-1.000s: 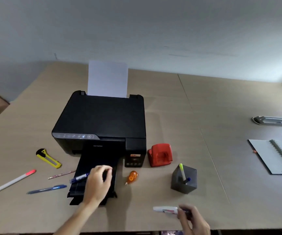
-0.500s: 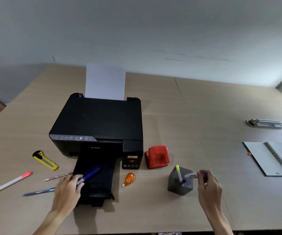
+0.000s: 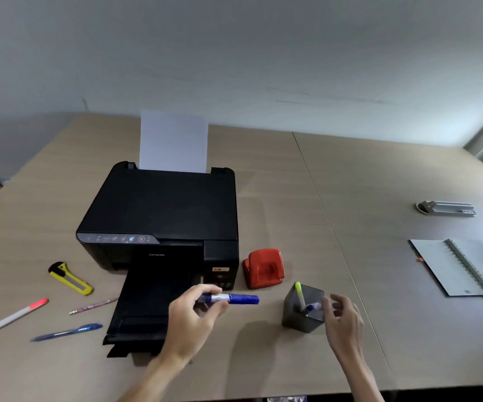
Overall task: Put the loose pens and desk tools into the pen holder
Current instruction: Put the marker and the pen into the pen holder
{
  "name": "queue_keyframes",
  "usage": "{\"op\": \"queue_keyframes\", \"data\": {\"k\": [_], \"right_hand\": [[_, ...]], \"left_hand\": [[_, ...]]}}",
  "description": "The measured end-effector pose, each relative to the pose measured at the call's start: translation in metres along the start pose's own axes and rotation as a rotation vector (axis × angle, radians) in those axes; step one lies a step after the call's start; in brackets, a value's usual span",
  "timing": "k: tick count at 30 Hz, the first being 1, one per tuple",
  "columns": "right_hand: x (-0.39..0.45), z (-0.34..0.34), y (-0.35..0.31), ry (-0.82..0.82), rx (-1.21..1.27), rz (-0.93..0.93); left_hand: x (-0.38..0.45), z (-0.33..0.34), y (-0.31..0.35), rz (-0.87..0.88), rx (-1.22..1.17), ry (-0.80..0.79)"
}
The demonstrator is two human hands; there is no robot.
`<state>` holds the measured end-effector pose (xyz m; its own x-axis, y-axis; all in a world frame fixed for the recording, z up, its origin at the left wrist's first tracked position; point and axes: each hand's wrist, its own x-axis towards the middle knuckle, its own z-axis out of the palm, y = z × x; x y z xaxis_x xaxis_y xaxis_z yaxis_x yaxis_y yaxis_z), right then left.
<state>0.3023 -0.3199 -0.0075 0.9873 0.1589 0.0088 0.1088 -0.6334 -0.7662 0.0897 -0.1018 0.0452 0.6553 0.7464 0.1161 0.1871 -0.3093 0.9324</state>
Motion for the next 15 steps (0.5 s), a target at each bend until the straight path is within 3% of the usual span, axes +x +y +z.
{"op": "queue_keyframes", "data": {"k": [6,11,15], "right_hand": [[-0.025,-0.002,0.019,0.092,0.166,0.232],[-0.064,0.011,0.035,0.052,0.24,0.403],[-0.092,0.032,0.039,0.026,0.19,0.39]], "left_hand": [[0.022,0.084,0.044,0.116,-0.02,-0.18],[0.037,0.136,0.041,0.189,0.103,-0.382],[0.035,0.165,0.032,0.228,0.237,-0.494]]}}
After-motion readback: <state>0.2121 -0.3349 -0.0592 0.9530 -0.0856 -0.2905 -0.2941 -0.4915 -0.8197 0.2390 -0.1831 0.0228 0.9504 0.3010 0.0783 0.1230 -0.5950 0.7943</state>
